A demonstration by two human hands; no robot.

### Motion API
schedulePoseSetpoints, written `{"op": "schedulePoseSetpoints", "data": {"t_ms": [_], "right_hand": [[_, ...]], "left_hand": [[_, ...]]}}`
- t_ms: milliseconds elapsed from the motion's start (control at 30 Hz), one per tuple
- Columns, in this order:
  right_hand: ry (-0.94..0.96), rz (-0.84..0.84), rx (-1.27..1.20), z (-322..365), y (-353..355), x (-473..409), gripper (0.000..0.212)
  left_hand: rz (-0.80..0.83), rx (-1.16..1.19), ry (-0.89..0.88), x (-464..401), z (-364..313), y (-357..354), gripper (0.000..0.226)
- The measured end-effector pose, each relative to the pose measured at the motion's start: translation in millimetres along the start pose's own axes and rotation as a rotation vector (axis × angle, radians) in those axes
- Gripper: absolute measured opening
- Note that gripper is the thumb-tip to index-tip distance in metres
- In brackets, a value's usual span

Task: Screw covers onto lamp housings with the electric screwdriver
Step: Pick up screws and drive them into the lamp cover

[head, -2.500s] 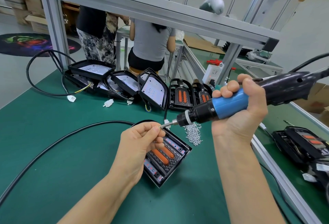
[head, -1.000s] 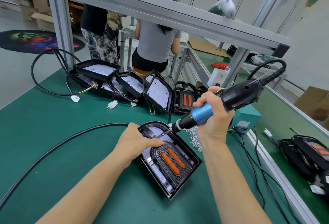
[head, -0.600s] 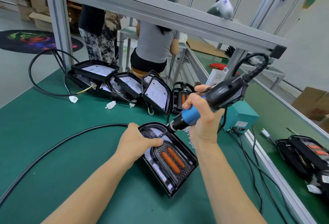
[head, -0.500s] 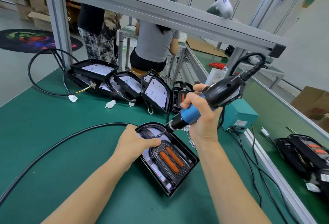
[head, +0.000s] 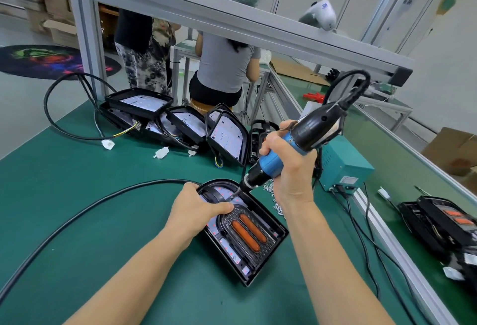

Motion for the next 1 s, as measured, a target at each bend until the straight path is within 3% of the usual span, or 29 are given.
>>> {"op": "schedulePoseSetpoints", "data": {"t_ms": [233, 500, 800, 900, 1000], "right_hand": [[0.038, 0.015, 0.032, 0, -1, 2, 0.027], [0.076, 0.200, 0.007, 1, -13, 5, 0.023], [0.017, 0.100, -0.023, -5, -2, 4, 0.030], [-0.029, 0.171, -0.031, -7, -5, 8, 0.027], [-0.156, 0.331, -0.097, -6, -3, 6, 0.044]], "left_hand": [[-0.001, 0.015, -0.010, 1, 1, 2, 0.060], [0.000, 0.030, -0.009, 1, -2, 0, 0.058], [0.019, 0.028, 0.000, -2, 3, -2, 0.053], [0.002, 0.032, 0.014, -2, 6, 0, 0.052], [-0.001, 0.026, 0.015, -2, 5, 0, 0.051]]}}
Point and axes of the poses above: each hand's wrist, its own x-axis away from the middle knuckle, its own y-axis out of the back of the hand, z = x × y, the point moved 5 cm from there along -x, towards the middle knuckle, and after that the axes turned 8 degrees about y, right-handed, at the moved point
